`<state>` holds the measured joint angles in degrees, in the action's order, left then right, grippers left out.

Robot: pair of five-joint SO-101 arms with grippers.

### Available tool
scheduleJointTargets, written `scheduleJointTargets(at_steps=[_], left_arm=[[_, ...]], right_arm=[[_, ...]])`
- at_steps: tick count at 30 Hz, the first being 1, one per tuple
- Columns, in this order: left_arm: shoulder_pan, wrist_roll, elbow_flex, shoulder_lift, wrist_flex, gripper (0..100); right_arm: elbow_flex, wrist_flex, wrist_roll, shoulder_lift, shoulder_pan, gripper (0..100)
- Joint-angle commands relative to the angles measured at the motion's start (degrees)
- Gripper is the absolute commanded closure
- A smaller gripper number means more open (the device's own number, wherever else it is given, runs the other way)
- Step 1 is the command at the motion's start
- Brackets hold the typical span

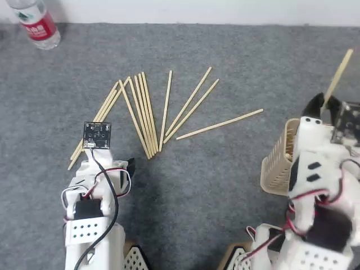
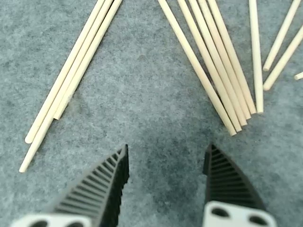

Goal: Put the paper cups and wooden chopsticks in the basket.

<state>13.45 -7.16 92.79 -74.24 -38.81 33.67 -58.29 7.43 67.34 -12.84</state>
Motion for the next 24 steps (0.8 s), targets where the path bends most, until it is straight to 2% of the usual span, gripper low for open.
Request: scheduleJointTargets(at_steps=[1, 14, 17, 22, 24], left_arm=[[-0.35, 0.18, -0.22, -0.62, 1.14, 76], [-0.35, 0.18, -0.22, -0.62, 1.23, 76], [-0.35, 0.18, -0.22, -0.62, 1.23, 76], [-0.35, 0.18, -0.22, -0.62, 1.14, 76], [-0.35, 0.18, -0.22, -0.62, 1.14, 76]], right_arm=[[2.9, 1.36, -0.44, 2.07, -0.48, 99.1], [28.66, 6.99, 1.93, 31.6, -0.4, 99.1], [31.12, 6.9, 5.36, 33.8, -0.22, 99.1], [31.56, 6.55, 5.27, 33.8, -0.31, 98.7], [31.56, 6.46, 5.19, 33.8, -0.22, 94.3]])
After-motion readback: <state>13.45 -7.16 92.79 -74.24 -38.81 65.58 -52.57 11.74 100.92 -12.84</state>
